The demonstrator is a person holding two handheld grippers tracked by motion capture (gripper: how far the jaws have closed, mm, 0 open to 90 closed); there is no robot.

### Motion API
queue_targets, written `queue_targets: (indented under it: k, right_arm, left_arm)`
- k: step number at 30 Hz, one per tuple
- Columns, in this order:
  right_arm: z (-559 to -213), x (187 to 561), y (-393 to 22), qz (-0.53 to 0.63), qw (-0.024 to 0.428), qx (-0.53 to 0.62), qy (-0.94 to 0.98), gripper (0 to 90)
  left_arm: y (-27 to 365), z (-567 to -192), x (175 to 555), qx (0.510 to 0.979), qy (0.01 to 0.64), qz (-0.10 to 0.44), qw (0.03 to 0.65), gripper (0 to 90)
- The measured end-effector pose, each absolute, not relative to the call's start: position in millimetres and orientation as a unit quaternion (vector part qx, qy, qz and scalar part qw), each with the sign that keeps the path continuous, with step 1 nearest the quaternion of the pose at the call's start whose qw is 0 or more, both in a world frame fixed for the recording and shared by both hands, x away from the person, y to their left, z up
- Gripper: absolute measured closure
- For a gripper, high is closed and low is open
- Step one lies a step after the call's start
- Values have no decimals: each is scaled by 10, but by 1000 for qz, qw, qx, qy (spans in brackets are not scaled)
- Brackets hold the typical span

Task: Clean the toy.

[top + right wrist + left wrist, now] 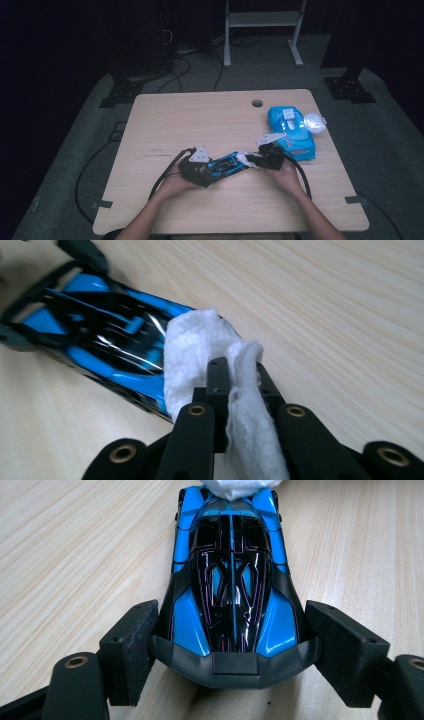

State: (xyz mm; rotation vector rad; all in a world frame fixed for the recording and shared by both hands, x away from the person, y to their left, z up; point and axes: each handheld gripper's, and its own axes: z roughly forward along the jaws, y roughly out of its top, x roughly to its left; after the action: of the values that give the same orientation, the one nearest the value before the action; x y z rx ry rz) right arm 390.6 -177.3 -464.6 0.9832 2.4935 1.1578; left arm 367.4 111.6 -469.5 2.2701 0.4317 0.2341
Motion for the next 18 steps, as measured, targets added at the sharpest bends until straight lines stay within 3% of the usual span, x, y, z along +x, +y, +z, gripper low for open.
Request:
queue_targets:
  k: [9, 18]
  right_arm:
    - [-4616, 3843, -1694, 379, 134, 318, 859, 821]
    - [-4578, 3768, -1526, 401, 110, 287, 863, 817]
  left_arm:
    - [1131, -4694, 3672, 897, 170, 93, 397, 239]
    - [1127, -4696, 3675, 897, 170, 91, 398, 240]
